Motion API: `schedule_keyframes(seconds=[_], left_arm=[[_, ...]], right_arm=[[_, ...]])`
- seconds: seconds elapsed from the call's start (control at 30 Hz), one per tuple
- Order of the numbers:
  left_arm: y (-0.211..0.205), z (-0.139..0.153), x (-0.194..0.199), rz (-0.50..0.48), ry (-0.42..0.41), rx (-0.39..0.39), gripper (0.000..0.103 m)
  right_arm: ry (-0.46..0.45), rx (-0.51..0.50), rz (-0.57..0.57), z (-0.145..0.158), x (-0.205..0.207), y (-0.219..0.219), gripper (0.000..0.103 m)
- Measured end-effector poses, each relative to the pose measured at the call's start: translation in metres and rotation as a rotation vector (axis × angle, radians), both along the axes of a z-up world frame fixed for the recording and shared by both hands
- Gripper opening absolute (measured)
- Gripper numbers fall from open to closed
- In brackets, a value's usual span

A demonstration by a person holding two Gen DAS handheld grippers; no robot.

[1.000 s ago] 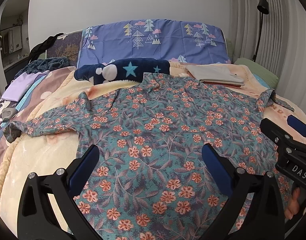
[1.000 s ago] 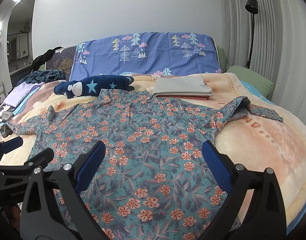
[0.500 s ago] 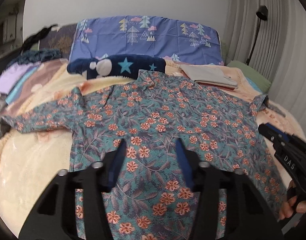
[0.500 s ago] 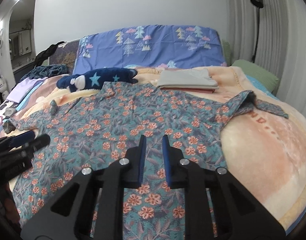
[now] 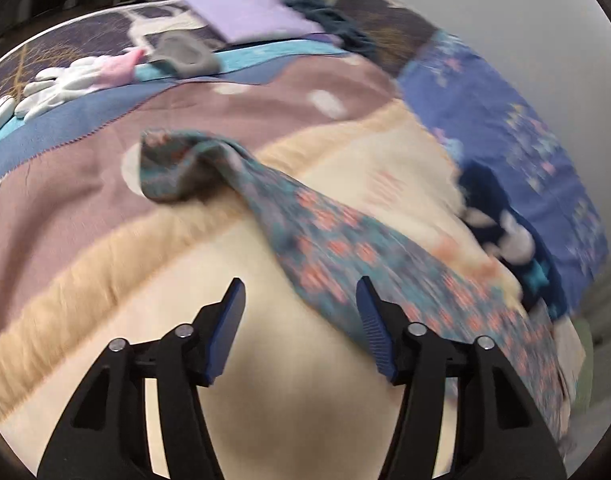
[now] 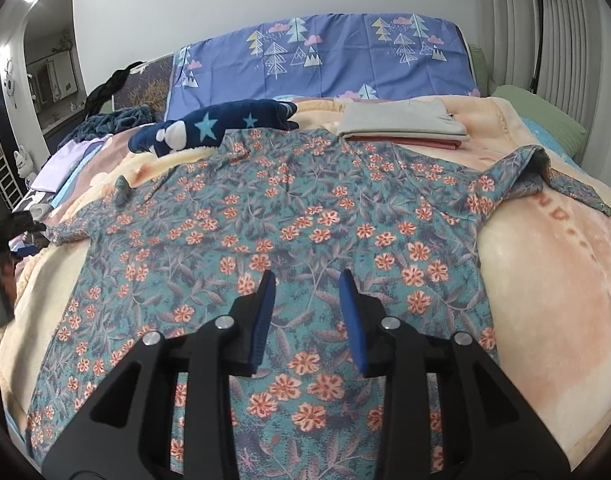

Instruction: Fold small clothes

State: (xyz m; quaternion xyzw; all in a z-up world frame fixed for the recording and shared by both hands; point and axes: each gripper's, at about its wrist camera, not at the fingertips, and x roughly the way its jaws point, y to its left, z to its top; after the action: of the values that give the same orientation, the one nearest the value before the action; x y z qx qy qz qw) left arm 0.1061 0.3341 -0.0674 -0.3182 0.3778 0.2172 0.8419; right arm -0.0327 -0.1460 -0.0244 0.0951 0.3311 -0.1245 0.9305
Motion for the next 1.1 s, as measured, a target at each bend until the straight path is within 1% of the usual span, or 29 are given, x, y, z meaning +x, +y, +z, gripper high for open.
schedule_keyframes(seconds=[0.03, 0.07, 0.13, 0.17, 0.2, 0.23, 0.27, 0.3, 0.33, 0.4, 0.43, 0.5, 0.57, 0.6, 0.67, 0.7, 0.77, 0.83, 0.87, 0.9, 0.93, 0.97, 1.03, 1.1], left_arm=[[0.012, -0.004, 0.011, 0.035, 0.024, 0.0, 0.064], [0.023, -0.008, 0.02, 0.066, 0.04, -0.004, 0.064], [0.042, -0.017, 0.034, 0.112, 0.073, -0.015, 0.064], [0.05, -0.021, 0.039, 0.136, 0.084, -0.022, 0.062], [0.057, -0.024, 0.045, 0.149, 0.083, -0.029, 0.053], [0.062, -0.026, 0.048, 0.135, 0.074, -0.037, 0.018], [0.065, -0.026, 0.052, 0.111, 0.067, -0.045, 0.005], [0.062, -0.023, 0.054, 0.099, 0.057, -0.04, 0.005], [0.056, -0.015, 0.055, 0.083, 0.029, -0.012, 0.005], [0.034, 0.009, 0.059, 0.011, -0.044, 0.047, 0.004], [0.013, 0.026, 0.06, -0.057, -0.096, 0.07, 0.004], [-0.028, 0.053, 0.064, -0.19, -0.173, 0.102, 0.004], [-0.087, 0.082, 0.064, -0.354, -0.255, 0.14, 0.004], [-0.122, 0.096, 0.063, -0.453, -0.294, 0.161, 0.005], [-0.176, 0.107, 0.059, -0.587, -0.342, 0.182, 0.005], [-0.204, 0.109, 0.058, -0.653, -0.357, 0.18, 0.005], [-0.257, 0.103, 0.056, -0.788, -0.367, 0.152, 0.005], [-0.302, 0.09, 0.052, -0.905, -0.346, 0.14, 0.005], [-0.319, 0.08, 0.05, -0.952, -0.33, 0.148, 0.007], [-0.328, 0.07, 0.047, -0.982, -0.312, 0.157, 0.01], [-0.339, 0.06, 0.046, -1.009, -0.279, 0.168, 0.022], [-0.343, 0.051, 0.046, -1.015, -0.25, 0.177, 0.037], [-0.343, 0.037, 0.042, -1.015, -0.217, 0.192, 0.039], [-0.336, 0.031, 0.035, -1.025, -0.193, 0.209, 0.041]], right_arm=[[0.003, -0.001, -0.002, 0.0, 0.001, 0.0, 0.037], [0.005, -0.003, -0.003, -0.001, 0.002, 0.001, 0.037], [0.011, -0.013, -0.004, -0.001, 0.004, 0.002, 0.039], [0.013, -0.02, -0.004, -0.001, 0.006, 0.002, 0.039], [0.016, -0.027, -0.006, -0.001, 0.007, 0.002, 0.04], [0.019, -0.032, -0.006, -0.002, 0.009, 0.002, 0.041], [0.022, -0.036, -0.007, -0.002, 0.01, 0.001, 0.041], [0.025, -0.04, -0.01, -0.003, 0.012, 0.0, 0.042], [0.028, -0.042, -0.014, -0.004, 0.014, -0.001, 0.042], [0.036, -0.047, -0.021, -0.006, 0.018, -0.005, 0.042], [0.038, -0.049, -0.026, -0.007, 0.021, -0.008, 0.042], [0.037, -0.051, -0.036, -0.007, 0.025, -0.012, 0.042], [0.025, -0.052, -0.046, -0.005, 0.027, -0.017, 0.042], [0.019, -0.054, -0.051, -0.003, 0.027, -0.02, 0.042], [0.008, -0.059, -0.065, -0.002, 0.027, -0.025, 0.042], [0.006, -0.054, -0.075, -0.002, 0.026, -0.03, 0.042], [0.006, -0.042, -0.092, -0.003, 0.024, -0.038, 0.042], [0.012, -0.025, -0.111, -0.006, 0.021, -0.047, 0.042], [0.017, -0.018, -0.119, -0.008, 0.019, -0.051, 0.042], [0.025, -0.007, -0.126, -0.01, 0.018, -0.056, 0.042], [0.03, 0.003, -0.128, -0.012, 0.016, -0.06, 0.042], [0.035, 0.013, -0.127, -0.013, 0.015, -0.063, 0.042], [0.044, 0.03, -0.119, -0.016, 0.015, -0.068, 0.043], [0.047, 0.038, -0.101, -0.016, 0.018, -0.07, 0.043]])
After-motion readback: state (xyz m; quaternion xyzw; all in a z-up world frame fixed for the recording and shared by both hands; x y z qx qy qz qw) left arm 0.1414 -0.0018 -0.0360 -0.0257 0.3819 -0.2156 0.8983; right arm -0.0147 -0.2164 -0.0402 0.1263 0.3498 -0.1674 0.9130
